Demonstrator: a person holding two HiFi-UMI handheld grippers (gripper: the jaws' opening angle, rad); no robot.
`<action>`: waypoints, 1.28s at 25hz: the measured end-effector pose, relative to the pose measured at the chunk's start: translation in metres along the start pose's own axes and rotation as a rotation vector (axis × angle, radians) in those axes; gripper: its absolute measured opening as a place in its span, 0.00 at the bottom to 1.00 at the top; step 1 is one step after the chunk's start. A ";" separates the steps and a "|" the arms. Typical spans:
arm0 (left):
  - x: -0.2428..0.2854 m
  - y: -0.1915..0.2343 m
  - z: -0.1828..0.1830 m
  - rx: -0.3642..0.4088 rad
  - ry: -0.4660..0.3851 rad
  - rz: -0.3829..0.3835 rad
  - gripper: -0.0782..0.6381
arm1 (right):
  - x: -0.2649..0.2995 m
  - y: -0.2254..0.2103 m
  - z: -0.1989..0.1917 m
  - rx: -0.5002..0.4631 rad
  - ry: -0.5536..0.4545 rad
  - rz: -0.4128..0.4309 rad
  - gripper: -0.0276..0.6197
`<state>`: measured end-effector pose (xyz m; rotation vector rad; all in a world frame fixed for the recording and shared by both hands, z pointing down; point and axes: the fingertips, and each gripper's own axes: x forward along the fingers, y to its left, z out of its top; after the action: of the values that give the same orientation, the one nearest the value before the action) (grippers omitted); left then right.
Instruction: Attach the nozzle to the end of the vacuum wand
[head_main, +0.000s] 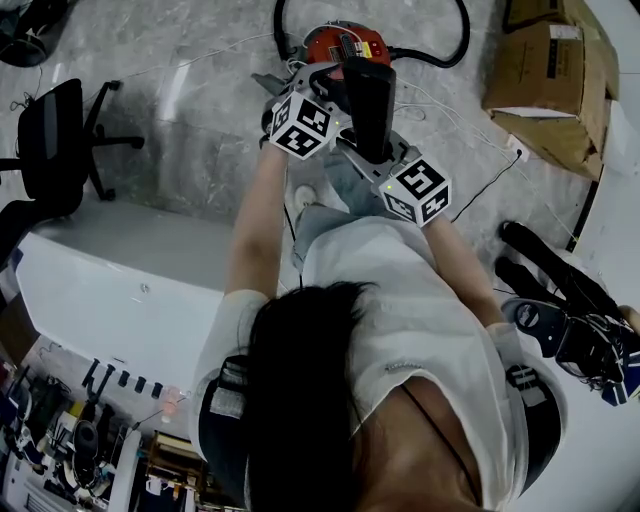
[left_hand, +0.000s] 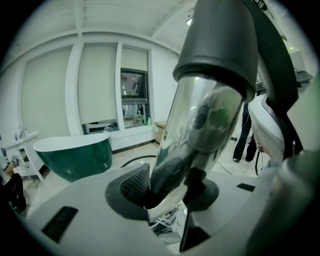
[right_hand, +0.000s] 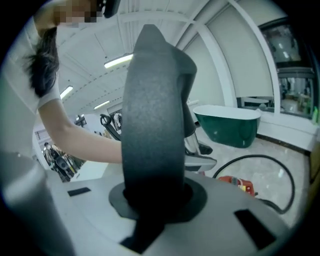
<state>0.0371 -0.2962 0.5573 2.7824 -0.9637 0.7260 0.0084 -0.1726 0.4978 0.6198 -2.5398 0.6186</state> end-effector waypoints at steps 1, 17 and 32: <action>0.001 0.000 0.000 0.003 0.003 -0.003 0.31 | 0.000 -0.001 0.001 0.036 -0.020 0.013 0.12; 0.005 0.011 0.008 0.014 -0.008 -0.013 0.31 | 0.003 -0.002 0.018 0.230 -0.021 0.079 0.12; 0.017 0.005 0.015 0.023 -0.005 -0.031 0.31 | 0.005 -0.009 0.019 0.305 -0.100 -0.074 0.12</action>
<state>0.0518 -0.3130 0.5519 2.8130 -0.9164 0.7309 0.0030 -0.1913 0.4882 0.8646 -2.5195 0.9804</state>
